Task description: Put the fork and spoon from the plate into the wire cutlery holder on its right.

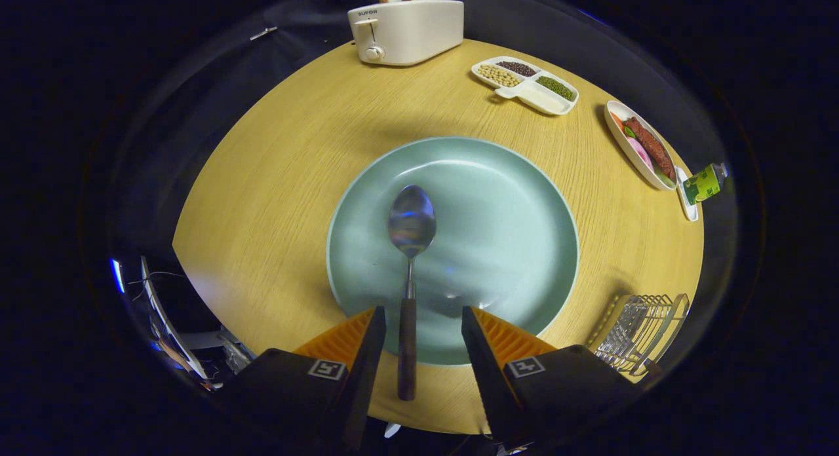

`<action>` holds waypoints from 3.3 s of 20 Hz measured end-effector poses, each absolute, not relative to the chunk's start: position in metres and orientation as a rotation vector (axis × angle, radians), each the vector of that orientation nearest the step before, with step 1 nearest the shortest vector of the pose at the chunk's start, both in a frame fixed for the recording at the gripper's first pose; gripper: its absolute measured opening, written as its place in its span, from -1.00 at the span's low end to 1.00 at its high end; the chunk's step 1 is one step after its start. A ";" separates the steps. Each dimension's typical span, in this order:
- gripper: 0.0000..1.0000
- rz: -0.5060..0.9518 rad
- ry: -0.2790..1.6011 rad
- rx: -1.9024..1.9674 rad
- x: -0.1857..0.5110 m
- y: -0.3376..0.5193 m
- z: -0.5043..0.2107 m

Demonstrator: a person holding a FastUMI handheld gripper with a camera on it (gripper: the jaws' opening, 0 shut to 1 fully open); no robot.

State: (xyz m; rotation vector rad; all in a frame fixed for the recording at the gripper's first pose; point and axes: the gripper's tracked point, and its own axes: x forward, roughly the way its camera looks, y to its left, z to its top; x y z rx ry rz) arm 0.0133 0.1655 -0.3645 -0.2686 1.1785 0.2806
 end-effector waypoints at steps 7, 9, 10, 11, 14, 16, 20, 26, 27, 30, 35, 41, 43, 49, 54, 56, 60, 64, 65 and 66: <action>-0.10 0.312 1.234 -0.281 0.011 0.169 -0.379; -0.35 0.322 1.237 -0.295 0.013 0.170 -0.384; -0.41 0.303 1.242 -0.287 0.012 0.167 -0.385; -0.68 0.304 1.237 -0.258 0.013 0.168 -0.383; -0.76 0.354 1.231 -0.222 0.015 0.174 -0.381; -0.82 0.383 1.227 -0.191 0.013 0.174 -0.382; -0.88 0.379 1.223 -0.142 0.012 0.166 -0.373; -0.89 0.393 1.194 -0.098 -0.004 0.139 -0.320; -0.88 0.399 1.188 -0.097 -0.009 0.130 -0.309; -0.88 0.401 1.175 -0.112 -0.023 0.093 -0.272; -0.89 0.359 1.223 -0.178 -0.045 0.013 -0.231; -0.89 0.275 1.392 -0.153 -0.069 -0.057 -0.219; -0.89 0.248 1.469 -0.137 -0.075 -0.072 -0.221; -0.89 0.212 1.575 -0.045 -0.061 -0.069 -0.233; -0.87 0.163 1.614 -0.015 -0.055 -0.076 -0.248; -0.87 0.137 1.626 0.010 -0.051 -0.078 -0.250; -0.78 0.110 1.615 0.027 -0.043 -0.076 -0.252; -0.52 0.119 1.554 0.052 -0.036 -0.068 -0.244; -0.26 0.128 1.527 0.066 -0.034 -0.065 -0.241; -0.10 0.130 1.490 0.072 -0.029 -0.065 -0.237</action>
